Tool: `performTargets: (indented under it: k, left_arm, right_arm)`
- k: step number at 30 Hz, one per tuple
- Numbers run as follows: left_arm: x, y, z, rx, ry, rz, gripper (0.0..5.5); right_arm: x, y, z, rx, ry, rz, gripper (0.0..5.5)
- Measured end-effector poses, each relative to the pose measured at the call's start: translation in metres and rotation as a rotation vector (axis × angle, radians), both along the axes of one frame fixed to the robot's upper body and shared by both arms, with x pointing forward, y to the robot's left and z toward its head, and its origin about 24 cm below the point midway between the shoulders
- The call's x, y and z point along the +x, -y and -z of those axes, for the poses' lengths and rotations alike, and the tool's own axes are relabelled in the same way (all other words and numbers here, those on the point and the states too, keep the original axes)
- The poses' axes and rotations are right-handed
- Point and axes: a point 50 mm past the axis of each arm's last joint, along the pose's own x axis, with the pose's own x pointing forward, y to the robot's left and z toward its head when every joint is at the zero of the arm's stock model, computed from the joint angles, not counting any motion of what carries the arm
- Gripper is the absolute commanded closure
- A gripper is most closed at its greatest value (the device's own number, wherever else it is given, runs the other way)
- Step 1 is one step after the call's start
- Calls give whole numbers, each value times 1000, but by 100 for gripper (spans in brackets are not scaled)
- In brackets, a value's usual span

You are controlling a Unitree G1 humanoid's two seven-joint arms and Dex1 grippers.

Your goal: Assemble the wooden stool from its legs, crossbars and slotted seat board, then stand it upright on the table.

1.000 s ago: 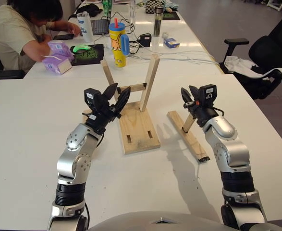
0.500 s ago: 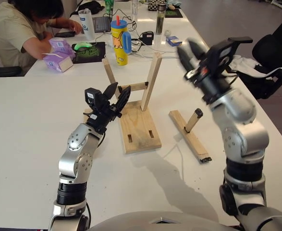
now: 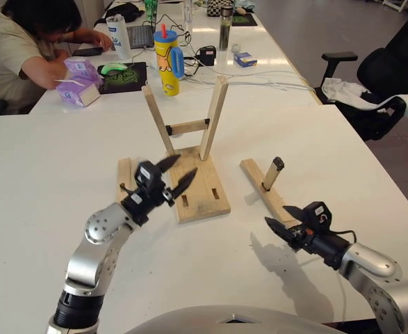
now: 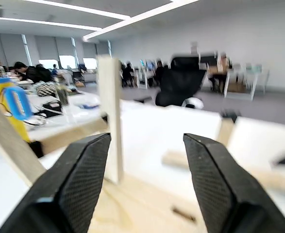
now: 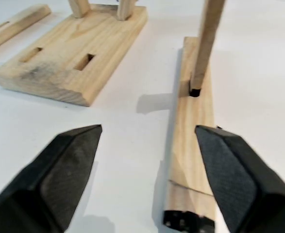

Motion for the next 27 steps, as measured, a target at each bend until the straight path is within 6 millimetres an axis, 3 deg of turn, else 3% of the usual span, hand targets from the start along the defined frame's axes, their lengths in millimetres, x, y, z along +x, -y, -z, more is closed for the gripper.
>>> performTargets:
  k: [5,10,13,16,27]
  left_arm:
    - [-4,4,23,204,10,87,274]
    - [-2,6,45,317,-27,138,274]
    - [-5,5,58,382,-52,187,274]
    - [-3,0,69,476,-38,206,274]
    - [20,-18,68,613,69,181,274]
  right_arm:
    - [33,1,7,-65,-7,-2,148]
    - [50,-2,29,-94,-123,1,148]
    - [57,0,32,-100,-129,14,148]
    - [63,1,32,-112,-120,28,185]
    - [65,-3,33,-105,-98,17,343]
